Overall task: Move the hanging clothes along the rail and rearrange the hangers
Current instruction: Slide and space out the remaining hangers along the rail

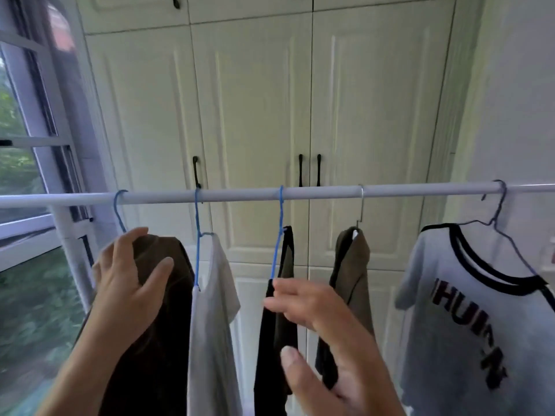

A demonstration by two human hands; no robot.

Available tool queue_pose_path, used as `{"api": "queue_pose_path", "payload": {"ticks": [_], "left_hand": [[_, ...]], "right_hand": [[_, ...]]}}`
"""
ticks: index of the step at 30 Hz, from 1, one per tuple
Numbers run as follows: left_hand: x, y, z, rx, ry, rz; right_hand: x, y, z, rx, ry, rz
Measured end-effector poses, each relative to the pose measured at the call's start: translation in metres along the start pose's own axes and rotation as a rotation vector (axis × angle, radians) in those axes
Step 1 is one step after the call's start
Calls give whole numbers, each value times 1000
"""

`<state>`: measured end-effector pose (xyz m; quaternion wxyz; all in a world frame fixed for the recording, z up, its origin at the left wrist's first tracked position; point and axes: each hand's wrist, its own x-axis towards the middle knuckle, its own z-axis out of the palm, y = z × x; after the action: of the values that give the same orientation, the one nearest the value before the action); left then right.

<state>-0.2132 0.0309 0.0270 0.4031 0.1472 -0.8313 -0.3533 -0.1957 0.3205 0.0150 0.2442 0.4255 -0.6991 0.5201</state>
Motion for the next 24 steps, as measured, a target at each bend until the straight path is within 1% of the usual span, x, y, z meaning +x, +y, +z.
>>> {"api": "queue_pose_path", "payload": {"ticks": [2, 4, 6, 7, 8, 10, 12, 14, 15, 17, 18, 19, 22, 24], "left_hand": [[-33, 41, 15, -67, 44, 139], [-62, 83, 39, -152, 42, 265], [-85, 112, 66, -215, -14, 324], [-97, 124, 84, -217, -40, 345], [-105, 131, 100, -206, -75, 360], [-121, 140, 134, -200, -201, 320], [-129, 140, 161, -177, -308, 254], [-134, 142, 183, -188, -390, 172], [-134, 143, 192, -213, -422, 128], [-132, 144, 202, -280, -485, 40], [-131, 146, 207, -315, -512, -1], [-129, 148, 211, -345, -533, -38], [-127, 160, 216, -412, -592, -136], [-127, 164, 218, -427, -604, -170]], "right_hand": [[-8, 15, -50, 5, 120, 78], [-17, 37, -100, -47, 223, 186], [-26, 64, -143, -204, 294, 287], [-33, 77, -168, -323, 323, 342], [-39, 88, -188, -440, 352, 402], [-50, 108, -228, -646, 401, 540], [-55, 124, -256, -705, 335, 723], [-54, 142, -278, -627, 194, 867], [-54, 153, -287, -540, 135, 904], [-49, 169, -293, -255, 90, 915], [-48, 175, -293, -110, 89, 893], [-48, 180, -293, -19, 104, 857], [-48, 189, -288, 51, 208, 767], [-49, 191, -283, 121, 245, 732]]}}
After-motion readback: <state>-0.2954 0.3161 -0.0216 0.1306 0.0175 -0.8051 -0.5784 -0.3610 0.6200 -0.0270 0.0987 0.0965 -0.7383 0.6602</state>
